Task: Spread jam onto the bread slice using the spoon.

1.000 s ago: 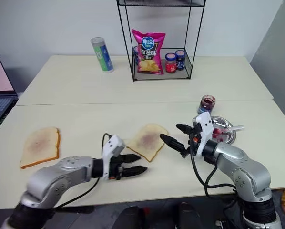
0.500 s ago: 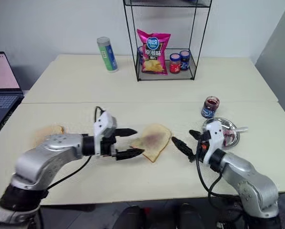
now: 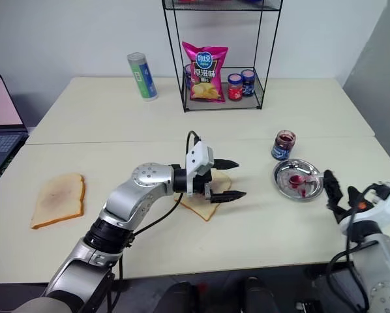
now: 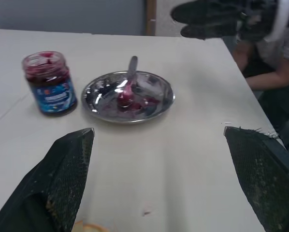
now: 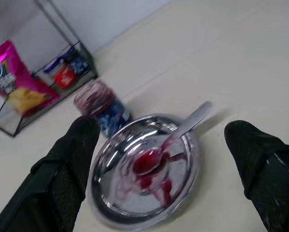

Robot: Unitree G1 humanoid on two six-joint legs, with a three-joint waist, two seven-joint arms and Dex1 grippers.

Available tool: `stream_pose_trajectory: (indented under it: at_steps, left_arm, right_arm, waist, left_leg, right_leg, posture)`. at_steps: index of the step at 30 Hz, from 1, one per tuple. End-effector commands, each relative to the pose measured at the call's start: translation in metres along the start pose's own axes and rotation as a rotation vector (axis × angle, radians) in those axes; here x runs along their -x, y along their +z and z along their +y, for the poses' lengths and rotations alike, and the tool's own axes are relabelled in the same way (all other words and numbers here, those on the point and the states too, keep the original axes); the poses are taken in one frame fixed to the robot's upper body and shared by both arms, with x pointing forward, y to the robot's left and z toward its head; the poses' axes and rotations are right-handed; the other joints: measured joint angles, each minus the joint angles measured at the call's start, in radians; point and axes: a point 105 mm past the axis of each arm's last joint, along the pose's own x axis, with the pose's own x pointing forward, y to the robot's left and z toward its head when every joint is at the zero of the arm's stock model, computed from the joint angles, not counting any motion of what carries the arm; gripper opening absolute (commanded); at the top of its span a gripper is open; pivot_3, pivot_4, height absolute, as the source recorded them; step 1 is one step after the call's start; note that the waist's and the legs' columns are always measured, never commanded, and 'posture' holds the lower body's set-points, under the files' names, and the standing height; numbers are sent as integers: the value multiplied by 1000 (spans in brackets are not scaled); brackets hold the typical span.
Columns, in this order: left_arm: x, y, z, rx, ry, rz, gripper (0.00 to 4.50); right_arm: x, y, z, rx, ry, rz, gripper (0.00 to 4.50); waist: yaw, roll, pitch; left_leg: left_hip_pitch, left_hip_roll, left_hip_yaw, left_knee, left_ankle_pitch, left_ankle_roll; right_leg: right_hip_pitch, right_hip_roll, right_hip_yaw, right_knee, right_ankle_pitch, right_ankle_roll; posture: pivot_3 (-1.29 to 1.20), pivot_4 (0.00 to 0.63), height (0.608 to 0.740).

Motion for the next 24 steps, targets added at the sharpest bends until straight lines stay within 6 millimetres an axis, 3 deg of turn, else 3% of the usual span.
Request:
stream_pose_trajectory:
  at_steps: [1, 10, 14, 17, 24]
  left_arm:
    - [-3, 4, -3, -68, -2, -17, 4492]
    - [7, 6, -9, -20, 17, -38, 4492]
    - [19, 10, -4, -20, 35, -37, 4492]
    - [27, 11, -3, -21, 54, -35, 4492]
    - [29, 15, -3, -12, 99, -42, 4492]
  right_arm:
    - [-11, 4, -13, -103, 19, -10, 4500]
    - [-45, -2, -30, -183, 54, 55, 4500]
    - [-63, -8, -20, -240, 106, 65, 4500]
    - [-76, -23, -13, -251, 121, 92, 4500]
    - [-91, -36, -2, -285, 118, 66, 4500]
  waist:
    - [-1, 0, 0]
    - [-6, 4, -2]
    - [-11, 4, -2]
    - [-12, 4, -2]
    - [-12, 5, -2]
  left_leg:
    - [0, 0, 0, 0, 0, 0]
    - [0, 0, 2, 0, 0, 0]
    - [2, 1, 3, 0, 0, 0]
    - [2, 1, 2, 0, 0, 0]
    - [1, 2, 4, 0, 0, 0]
  right_leg:
    - [0, 1, 0, 0, 0, 0]
    - [0, 3, 3, 0, 0, 0]
    - [0, 7, 7, 1, 0, -1]
    - [0, 9, 9, 1, 0, -1]
    - [-1, 9, 12, 0, 0, -1]
  posture:
    - [0, 150, 740]
    - [0, 150, 740]
    - [0, 150, 740]
    - [0, 150, 740]
    - [0, 150, 740]
